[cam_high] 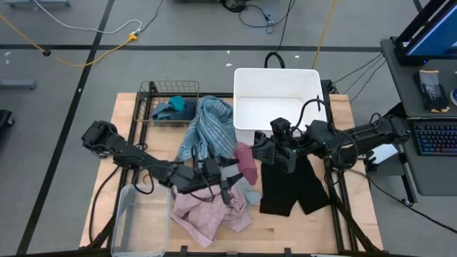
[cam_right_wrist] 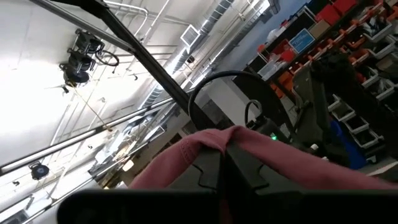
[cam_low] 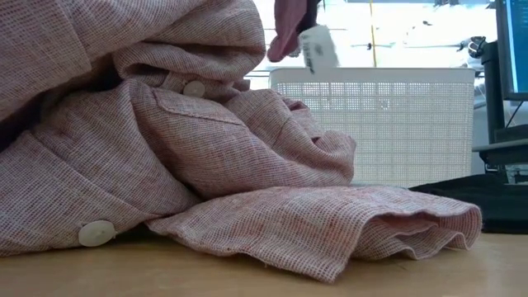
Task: Pick & Place Cloths
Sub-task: Put the pink boxers into the transparent bin
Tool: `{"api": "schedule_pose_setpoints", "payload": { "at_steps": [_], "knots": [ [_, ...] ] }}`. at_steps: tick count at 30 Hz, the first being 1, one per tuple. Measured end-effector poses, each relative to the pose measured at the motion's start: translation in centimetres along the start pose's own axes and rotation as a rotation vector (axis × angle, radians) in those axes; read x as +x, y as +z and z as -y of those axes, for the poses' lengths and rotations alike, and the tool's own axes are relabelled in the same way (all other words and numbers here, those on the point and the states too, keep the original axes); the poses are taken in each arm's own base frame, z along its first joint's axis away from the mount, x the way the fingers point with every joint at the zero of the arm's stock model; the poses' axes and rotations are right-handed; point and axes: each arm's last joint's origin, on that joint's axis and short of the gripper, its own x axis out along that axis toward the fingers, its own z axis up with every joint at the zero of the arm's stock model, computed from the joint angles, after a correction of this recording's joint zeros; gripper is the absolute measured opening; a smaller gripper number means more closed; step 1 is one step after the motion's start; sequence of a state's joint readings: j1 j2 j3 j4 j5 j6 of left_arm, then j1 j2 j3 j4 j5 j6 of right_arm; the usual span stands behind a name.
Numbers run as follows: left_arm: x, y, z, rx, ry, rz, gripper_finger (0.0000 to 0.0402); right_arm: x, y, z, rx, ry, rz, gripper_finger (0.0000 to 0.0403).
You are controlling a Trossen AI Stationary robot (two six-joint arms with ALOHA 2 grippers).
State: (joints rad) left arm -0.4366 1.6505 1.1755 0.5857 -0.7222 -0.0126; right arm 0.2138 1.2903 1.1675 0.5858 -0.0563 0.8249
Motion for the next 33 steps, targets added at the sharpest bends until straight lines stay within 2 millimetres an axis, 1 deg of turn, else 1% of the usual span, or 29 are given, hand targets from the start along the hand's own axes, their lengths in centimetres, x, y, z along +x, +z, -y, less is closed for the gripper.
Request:
{"api": "schedule_pose_setpoints", "payload": {
  "at_steps": [5,13,22,28,33],
  "knots": [
    [-0.8,0.0,1.0,0.032,-0.046,-0.001,0.0198,0.0,0.1,0.1,-0.002,-0.002,0.002,0.0000],
    [-0.9,0.0,1.1,0.027,-0.051,-0.002,0.0198,0.0,0.1,0.1,-0.002,-0.004,0.004,0.0000],
    [-1.9,0.0,2.2,0.023,-0.090,-0.005,0.0198,0.0,0.2,0.2,-0.042,-0.033,0.030,0.0000],
    [-2.0,-0.1,2.2,0.032,-0.027,-0.012,0.0198,0.0,0.2,0.3,-0.056,-0.054,0.044,0.0000],
    [-1.6,-0.1,1.7,0.023,0.023,-0.012,0.0198,0.0,0.0,0.2,-0.078,-0.082,0.054,0.0000]
  ]
}}
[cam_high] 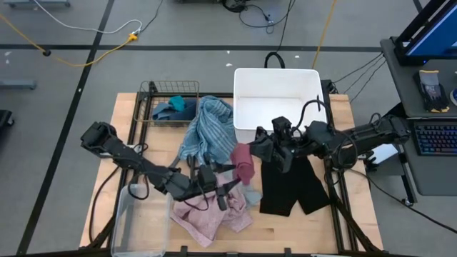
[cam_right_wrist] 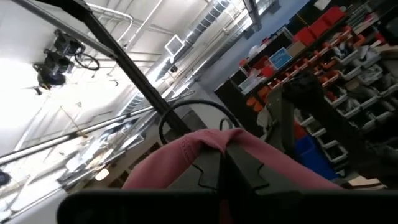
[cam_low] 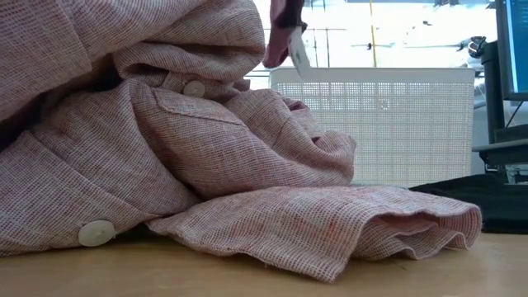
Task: Pick & Place Cloths
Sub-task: Put the pink boxers into the transparent bin
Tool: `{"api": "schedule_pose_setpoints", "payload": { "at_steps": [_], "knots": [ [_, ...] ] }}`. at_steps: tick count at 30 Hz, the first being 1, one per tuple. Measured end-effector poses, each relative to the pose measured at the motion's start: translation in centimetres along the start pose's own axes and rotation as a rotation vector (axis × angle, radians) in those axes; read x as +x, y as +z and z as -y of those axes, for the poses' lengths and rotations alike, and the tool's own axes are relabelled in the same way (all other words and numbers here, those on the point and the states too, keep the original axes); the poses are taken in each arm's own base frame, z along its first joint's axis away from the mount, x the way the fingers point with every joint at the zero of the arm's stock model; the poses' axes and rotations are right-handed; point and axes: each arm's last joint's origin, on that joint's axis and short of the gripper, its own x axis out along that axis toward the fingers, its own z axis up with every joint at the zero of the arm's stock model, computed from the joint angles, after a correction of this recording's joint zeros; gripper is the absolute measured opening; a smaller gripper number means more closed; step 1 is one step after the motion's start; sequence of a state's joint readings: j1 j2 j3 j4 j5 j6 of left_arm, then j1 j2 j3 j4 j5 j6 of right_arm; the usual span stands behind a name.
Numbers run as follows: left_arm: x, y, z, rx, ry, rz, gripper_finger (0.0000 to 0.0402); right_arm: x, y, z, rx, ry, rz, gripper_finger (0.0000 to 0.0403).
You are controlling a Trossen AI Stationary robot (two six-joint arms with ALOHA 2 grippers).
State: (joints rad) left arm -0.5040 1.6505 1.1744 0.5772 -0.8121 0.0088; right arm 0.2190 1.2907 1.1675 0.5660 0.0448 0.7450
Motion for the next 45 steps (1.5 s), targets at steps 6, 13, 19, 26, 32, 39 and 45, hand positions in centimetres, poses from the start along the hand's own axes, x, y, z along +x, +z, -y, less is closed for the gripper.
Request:
{"api": "schedule_pose_setpoints", "payload": {
  "at_steps": [6,13,19,26,32,39,45],
  "knots": [
    [0.2,-0.1,-0.3,-0.017,0.051,-0.004,0.0198,0.0,-0.5,-0.1,-0.022,-0.033,-0.004,0.0000],
    [0.2,-0.1,-0.8,-0.019,0.198,-0.007,0.0198,0.6,-1.2,0.2,-0.005,-0.019,-0.001,0.0000],
    [0.1,-0.2,-1.0,-0.016,0.280,-0.012,0.0197,0.7,-1.3,0.3,0.010,-0.011,0.002,0.0000],
    [0.2,-0.2,-1.1,-0.016,0.282,-0.013,0.0137,0.6,-1.6,0.0,0.015,-0.001,-0.008,0.0000],
    [-0.2,0.0,-0.8,0.030,0.268,-0.018,0.0013,0.6,-2.3,-0.7,0.022,0.017,-0.036,0.0000],
    [-2.6,3.5,-1.5,0.100,0.440,-0.009,0.0003,0.3,-3.6,-1.7,0.002,0.077,-0.144,0.0004],
    [-4.8,9.3,-2.0,0.174,0.570,-0.038,0.0002,0.2,-4.7,-1.1,-0.043,0.012,-0.247,0.0002]
  ]
}}
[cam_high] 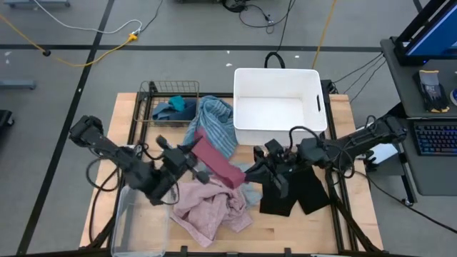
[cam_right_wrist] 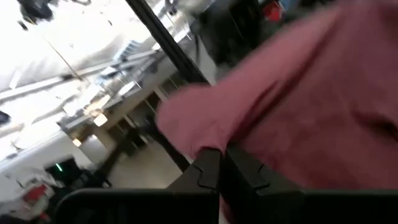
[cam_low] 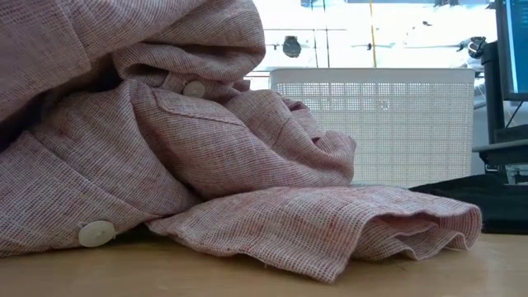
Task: Pick & Place Cloths
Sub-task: Put the pink boxers into the transparent bin
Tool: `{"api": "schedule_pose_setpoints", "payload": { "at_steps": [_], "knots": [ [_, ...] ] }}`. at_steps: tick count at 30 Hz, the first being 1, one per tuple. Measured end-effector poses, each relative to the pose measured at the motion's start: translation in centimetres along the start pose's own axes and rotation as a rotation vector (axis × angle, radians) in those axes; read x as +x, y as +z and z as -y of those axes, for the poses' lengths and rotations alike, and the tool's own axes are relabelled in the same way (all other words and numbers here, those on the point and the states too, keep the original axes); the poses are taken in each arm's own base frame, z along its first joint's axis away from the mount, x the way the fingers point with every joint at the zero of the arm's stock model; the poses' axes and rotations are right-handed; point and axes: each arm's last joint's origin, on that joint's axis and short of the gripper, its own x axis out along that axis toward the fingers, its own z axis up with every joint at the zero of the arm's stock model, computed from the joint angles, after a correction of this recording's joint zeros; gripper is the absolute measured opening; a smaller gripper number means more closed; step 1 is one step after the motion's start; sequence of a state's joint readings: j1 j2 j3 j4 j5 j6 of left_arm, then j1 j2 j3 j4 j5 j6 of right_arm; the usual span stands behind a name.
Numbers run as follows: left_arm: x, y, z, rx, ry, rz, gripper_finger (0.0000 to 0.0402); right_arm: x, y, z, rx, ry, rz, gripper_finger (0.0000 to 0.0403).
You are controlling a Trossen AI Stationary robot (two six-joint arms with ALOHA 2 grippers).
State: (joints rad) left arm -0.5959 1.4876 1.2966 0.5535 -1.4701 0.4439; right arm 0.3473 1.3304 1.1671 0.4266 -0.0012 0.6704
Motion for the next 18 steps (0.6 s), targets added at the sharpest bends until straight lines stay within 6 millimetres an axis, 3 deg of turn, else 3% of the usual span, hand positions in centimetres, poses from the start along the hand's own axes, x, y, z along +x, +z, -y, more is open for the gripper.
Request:
{"api": "schedule_pose_setpoints", "payload": {
  "at_steps": [7,18],
  "knots": [
    [-0.7,5.9,-1.6,0.123,0.027,-0.017,0.0001,0.0,-0.6,0.4,-0.059,-0.037,-0.066,0.0006],
    [-0.8,10.9,-3.8,0.163,0.000,0.021,0.0000,-0.1,-0.6,0.3,-0.083,0.006,-0.101,0.0007]
  ]
}}
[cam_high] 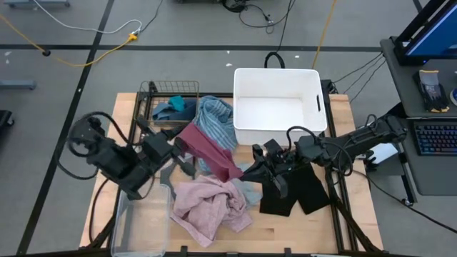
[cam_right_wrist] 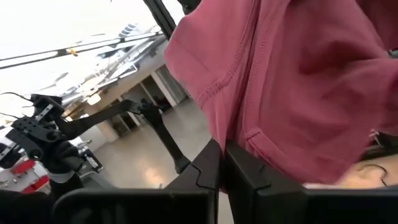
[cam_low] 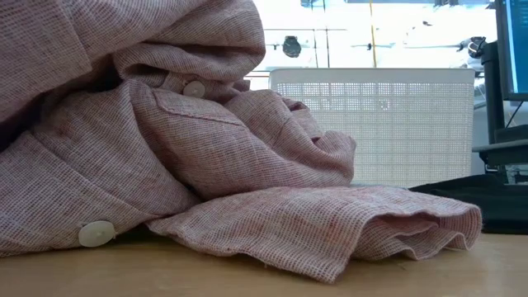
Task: Pick & Place Cloths
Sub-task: Put the pink boxers into the transparent bin
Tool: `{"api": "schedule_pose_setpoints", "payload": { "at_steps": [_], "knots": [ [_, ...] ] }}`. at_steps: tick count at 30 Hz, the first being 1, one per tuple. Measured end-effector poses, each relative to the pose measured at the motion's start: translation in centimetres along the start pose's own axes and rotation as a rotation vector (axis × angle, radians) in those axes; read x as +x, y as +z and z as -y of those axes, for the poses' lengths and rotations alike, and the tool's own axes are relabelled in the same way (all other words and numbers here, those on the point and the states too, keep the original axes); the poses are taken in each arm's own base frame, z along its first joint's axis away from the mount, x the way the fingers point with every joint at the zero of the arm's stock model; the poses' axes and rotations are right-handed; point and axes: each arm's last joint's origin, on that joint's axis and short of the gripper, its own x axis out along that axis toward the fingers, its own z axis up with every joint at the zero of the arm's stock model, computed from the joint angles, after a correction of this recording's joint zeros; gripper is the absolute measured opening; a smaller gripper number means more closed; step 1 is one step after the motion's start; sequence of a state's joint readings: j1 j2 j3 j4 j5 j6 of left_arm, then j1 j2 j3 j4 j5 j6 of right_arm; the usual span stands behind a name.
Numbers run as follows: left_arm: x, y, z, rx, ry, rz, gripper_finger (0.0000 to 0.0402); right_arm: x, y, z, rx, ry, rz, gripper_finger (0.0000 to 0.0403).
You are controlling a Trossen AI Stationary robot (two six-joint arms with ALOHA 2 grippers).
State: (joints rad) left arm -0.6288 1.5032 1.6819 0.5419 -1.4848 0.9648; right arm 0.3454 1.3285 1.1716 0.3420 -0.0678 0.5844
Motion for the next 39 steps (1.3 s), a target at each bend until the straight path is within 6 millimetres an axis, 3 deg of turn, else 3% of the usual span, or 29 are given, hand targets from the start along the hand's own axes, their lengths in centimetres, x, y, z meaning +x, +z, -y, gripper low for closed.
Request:
{"api": "schedule_pose_setpoints", "payload": {
  "at_steps": [9,16,22,30,39],
  "knots": [
    [1.4,0.7,-1.2,-0.051,0.019,0.044,0.0000,0.7,-0.5,-0.2,-0.009,0.095,0.001,0.0025],
    [1.5,1.1,-1.8,-0.061,0.018,0.081,0.0000,0.7,-1.2,0.0,-0.017,0.056,-0.067,0.0091],
    [-1.6,2.8,-3.3,-0.086,-0.079,0.102,0.0000,0.6,-1.9,0.3,-0.020,0.034,-0.141,0.0140],
    [-7.7,3.6,-4.1,-0.158,-0.295,0.086,0.0000,0.5,-2.1,0.4,-0.037,0.055,-0.180,0.0155],
    [-10.0,3.0,-3.9,-0.284,-0.336,-0.013,0.0011,0.6,-1.9,0.4,-0.044,0.058,-0.164,0.0151]
  ]
}}
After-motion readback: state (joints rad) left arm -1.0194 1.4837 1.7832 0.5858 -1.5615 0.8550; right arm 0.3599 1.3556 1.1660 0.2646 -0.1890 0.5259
